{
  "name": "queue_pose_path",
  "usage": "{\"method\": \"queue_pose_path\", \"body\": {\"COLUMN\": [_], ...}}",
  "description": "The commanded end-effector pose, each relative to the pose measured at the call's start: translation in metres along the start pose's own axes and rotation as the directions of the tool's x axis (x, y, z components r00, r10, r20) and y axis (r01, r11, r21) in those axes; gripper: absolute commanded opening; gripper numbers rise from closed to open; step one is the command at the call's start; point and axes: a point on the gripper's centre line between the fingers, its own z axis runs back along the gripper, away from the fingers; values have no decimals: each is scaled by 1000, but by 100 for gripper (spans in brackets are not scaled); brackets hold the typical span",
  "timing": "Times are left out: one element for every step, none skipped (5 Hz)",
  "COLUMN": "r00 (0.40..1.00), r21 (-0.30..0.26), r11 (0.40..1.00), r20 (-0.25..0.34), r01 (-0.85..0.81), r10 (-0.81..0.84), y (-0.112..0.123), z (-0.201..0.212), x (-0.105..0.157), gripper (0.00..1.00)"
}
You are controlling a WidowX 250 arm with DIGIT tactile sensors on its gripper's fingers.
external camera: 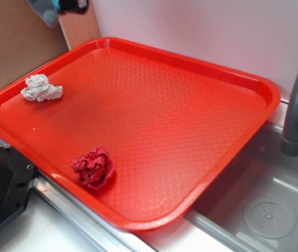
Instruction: Grab the gray animal.
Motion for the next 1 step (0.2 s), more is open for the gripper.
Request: {"method": "queue_pose_path", "body": {"r00": [948], "r21": [-52], "r11": [973], "r20": [239], "r01": [226], "r10": [-208], "y": [-33], "z": [50], "x": [-27], "gripper": [0]}}
